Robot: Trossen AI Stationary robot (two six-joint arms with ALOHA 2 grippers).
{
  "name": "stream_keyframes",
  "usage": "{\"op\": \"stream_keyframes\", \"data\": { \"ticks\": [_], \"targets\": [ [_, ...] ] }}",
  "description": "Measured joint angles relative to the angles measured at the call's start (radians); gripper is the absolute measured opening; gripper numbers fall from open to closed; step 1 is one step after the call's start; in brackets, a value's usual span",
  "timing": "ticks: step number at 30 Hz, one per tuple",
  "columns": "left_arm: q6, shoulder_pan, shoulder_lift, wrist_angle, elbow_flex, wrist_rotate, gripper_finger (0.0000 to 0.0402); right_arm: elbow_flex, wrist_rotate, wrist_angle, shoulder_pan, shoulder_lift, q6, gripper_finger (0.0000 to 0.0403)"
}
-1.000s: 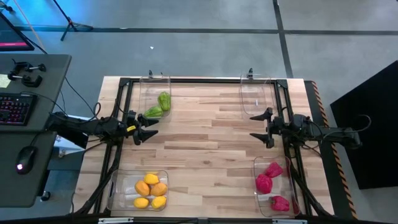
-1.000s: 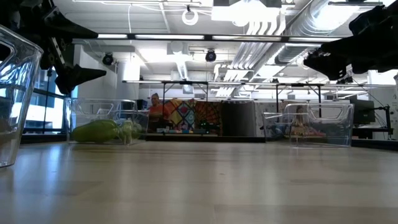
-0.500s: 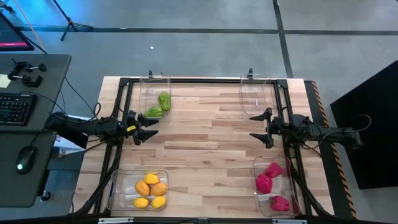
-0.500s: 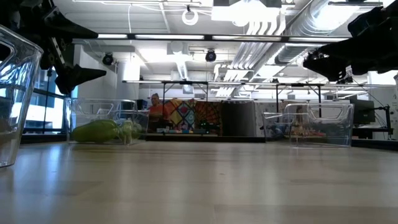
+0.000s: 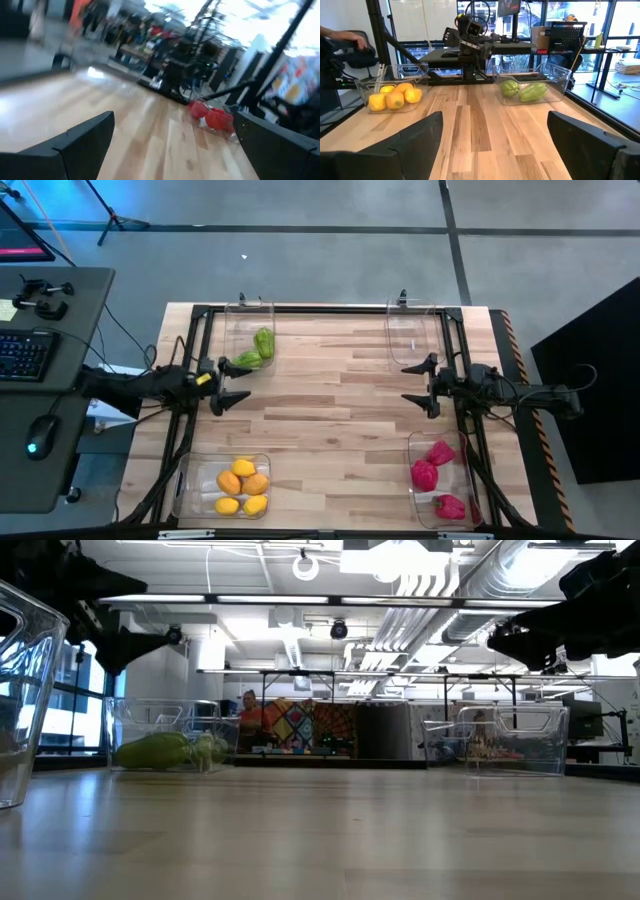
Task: Sort produce into baskets
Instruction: Return to Home Position
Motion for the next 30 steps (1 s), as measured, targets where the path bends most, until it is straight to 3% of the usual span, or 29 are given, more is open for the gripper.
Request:
{"op": "stream_keyframes", "data": {
  "ticks": [4, 9, 30],
  "targets": [
    [0.161, 0.072, -0.026, 0.010, -0.002, 0.098, 0.0395, 0.000, 0.000, -0.005, 0.000, 0.003, 0.000, 0.0349],
    [0.086, 0.087, -0.026, -0.017, -0.002, 0.101, 0.0395, 0.001, 0.000, -0.007, 0.000, 0.006, 0.000, 0.0349],
    [0.096, 0.089, -0.011, -0.015, -0.001, 0.097, 0.0395, 0.002, 0.000, -0.012, 0.000, 0.006, 0.000, 0.0349]
  ]
}}
